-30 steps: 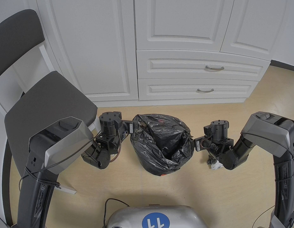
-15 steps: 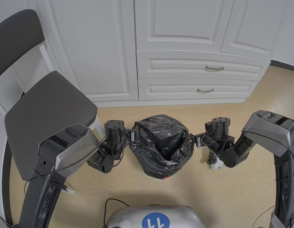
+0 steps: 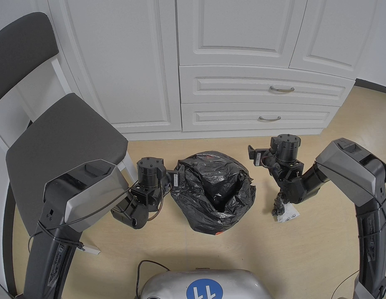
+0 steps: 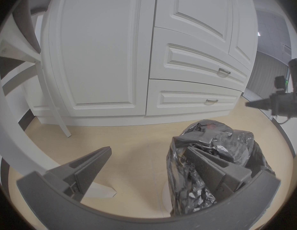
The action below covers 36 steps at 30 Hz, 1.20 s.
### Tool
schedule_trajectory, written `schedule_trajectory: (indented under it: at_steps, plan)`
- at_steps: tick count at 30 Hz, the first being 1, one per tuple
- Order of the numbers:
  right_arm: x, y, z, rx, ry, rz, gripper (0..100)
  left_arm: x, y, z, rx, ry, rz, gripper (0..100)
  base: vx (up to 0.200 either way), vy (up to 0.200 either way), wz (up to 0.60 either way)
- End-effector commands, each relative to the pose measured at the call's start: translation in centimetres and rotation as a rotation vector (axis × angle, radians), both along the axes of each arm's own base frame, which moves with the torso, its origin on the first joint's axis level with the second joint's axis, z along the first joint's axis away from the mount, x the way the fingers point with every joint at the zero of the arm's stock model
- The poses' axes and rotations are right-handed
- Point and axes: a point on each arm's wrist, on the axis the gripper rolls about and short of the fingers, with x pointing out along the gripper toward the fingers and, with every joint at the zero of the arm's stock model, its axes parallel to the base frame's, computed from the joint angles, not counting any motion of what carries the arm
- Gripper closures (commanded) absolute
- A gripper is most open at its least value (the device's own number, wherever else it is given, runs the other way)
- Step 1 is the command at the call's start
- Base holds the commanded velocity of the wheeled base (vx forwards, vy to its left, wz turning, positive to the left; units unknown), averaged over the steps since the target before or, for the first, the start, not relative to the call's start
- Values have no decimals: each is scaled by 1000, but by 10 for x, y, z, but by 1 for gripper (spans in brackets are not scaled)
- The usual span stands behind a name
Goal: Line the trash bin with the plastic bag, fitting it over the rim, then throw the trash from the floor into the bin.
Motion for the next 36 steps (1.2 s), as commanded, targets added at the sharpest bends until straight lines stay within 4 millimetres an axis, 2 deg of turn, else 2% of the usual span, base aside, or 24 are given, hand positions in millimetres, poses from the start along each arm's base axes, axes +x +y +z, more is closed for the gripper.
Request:
schedule_trajectory:
  at_steps: [1, 3, 4, 6, 7, 8, 9, 10, 13, 22, 26, 27, 31, 36]
  plan:
    - [44, 34, -44, 112, -41, -13, 0, -30, 5, 34, 18, 38, -36, 0, 0, 0, 0]
    - [60, 41, -41, 136, -39, -12, 0, -37, 4, 34, 26, 55, -49, 0, 0, 0, 0]
    - [69, 44, -33, 160, -33, -14, 0, -40, 4, 31, 28, 60, -53, 0, 0, 0, 0]
    - [75, 46, -30, 181, 13, -11, 0, -42, 3, 30, 31, 66, -56, 0, 0, 0, 0]
    - [72, 46, -34, 192, 114, 2, 0, -43, 2, 29, 32, 69, -57, 0, 0, 0, 0]
    - [70, 48, -29, 228, 149, 47, 0, -44, 2, 29, 32, 69, -58, 0, 0, 0, 0]
    - [70, 49, -27, 234, 151, 55, 0, -44, 2, 29, 32, 69, -58, 0, 0, 0, 0]
    - [66, 58, -14, 309, 149, 135, 0, -44, 2, 29, 33, 71, -58, 0, 0, 0, 0]
    - [65, 59, -5, 370, 140, 156, 0, -46, 2, 31, 32, 68, -53, 0, 0, 0, 0]
    - [65, 53, -10, 383, 220, 140, 0, -48, 2, 38, 18, 36, -56, 0, 0, 0, 0]
    - [62, 53, -4, 377, 257, 152, 0, -49, 3, 41, 15, 32, -56, 0, 0, 0, 0]
    - [56, 54, 0, 373, 305, 186, 0, -50, 4, 45, 12, 25, -55, 0, 0, 0, 0]
    - [41, 51, -2, 337, 376, 207, 0, -52, 6, 47, 12, 27, -55, 0, 0, 0, 0]
    - [10, 34, -16, 187, 510, 286, 0, -52, 7, 47, 14, 29, -50, 0, 0, 0, 0]
